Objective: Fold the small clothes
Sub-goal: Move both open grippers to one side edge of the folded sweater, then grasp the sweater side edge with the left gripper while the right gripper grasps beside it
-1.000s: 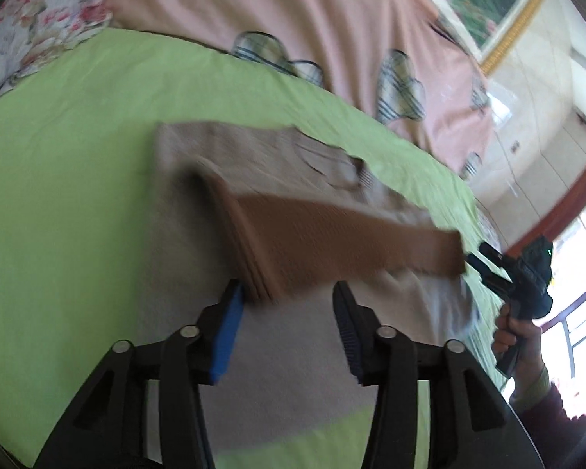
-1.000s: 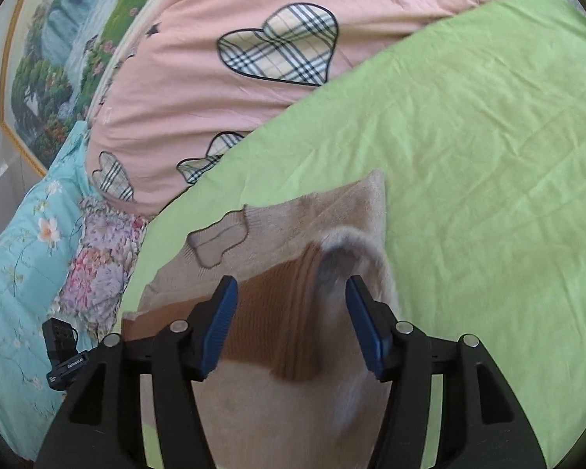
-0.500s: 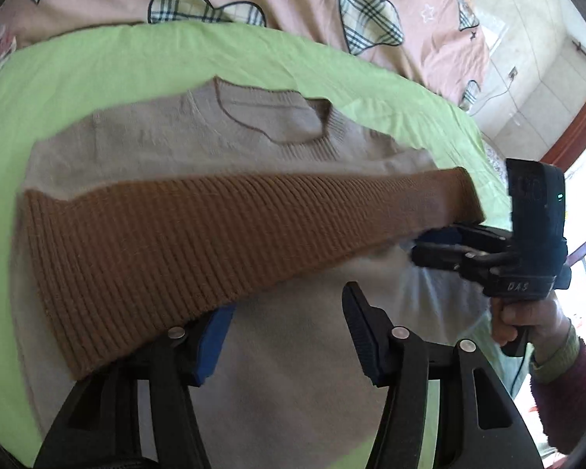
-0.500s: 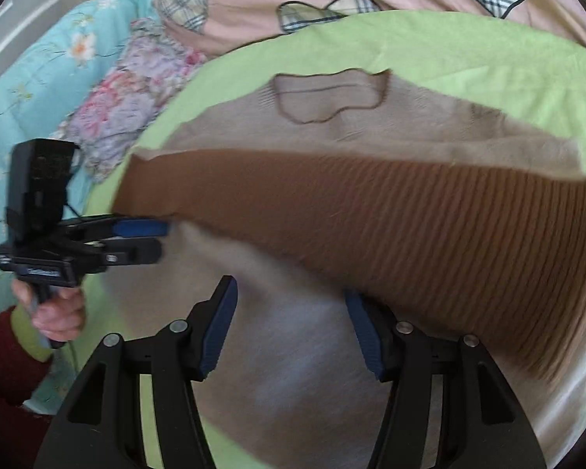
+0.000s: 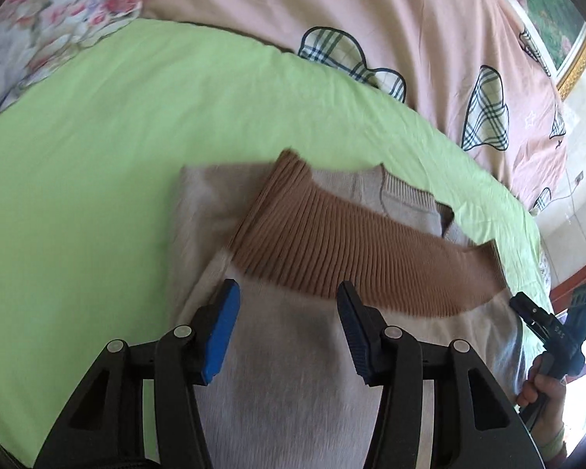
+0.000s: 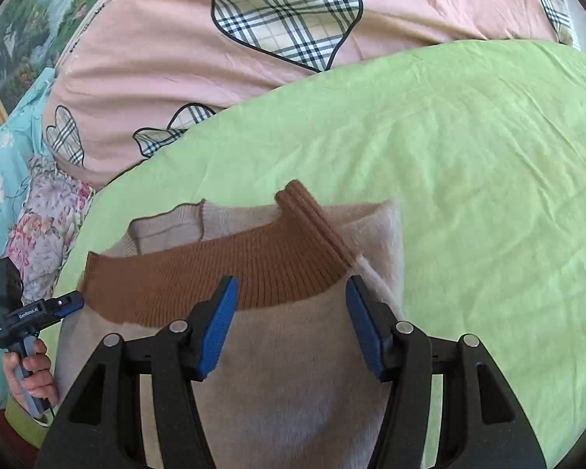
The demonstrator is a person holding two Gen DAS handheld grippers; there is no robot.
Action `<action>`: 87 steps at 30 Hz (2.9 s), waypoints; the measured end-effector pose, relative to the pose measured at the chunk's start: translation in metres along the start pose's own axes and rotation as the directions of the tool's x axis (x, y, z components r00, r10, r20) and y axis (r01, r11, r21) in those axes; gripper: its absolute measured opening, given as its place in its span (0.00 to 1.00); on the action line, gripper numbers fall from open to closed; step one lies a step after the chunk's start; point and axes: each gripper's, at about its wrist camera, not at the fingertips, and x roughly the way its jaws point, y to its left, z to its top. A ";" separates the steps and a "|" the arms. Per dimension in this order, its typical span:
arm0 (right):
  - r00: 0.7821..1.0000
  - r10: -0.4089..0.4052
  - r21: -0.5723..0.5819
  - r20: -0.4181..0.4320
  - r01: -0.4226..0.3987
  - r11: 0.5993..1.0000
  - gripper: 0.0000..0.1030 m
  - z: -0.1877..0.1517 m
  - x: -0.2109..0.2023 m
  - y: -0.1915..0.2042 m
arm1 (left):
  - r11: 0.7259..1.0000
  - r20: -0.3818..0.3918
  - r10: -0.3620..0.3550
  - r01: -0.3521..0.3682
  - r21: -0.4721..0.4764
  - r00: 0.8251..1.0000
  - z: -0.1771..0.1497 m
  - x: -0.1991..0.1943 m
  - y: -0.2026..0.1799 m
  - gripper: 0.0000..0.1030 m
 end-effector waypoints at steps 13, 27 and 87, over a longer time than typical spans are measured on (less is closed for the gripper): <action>0.996 0.087 0.014 -0.018 -0.087 0.996 0.63 -0.066 -0.053 0.029 | 0.996 0.012 -0.085 0.085 -0.035 0.996 -0.085 -0.065 -0.030 0.55; 0.991 0.125 0.080 -0.046 -0.121 0.989 0.64 -0.120 -0.082 0.034 | 0.986 -0.052 -0.166 0.164 -0.042 0.985 -0.155 -0.089 -0.050 0.60; 0.861 0.485 0.246 -0.153 -0.443 0.862 0.66 -0.072 -0.035 0.010 | 0.953 0.112 -0.124 0.087 0.289 0.986 -0.125 -0.048 -0.169 0.07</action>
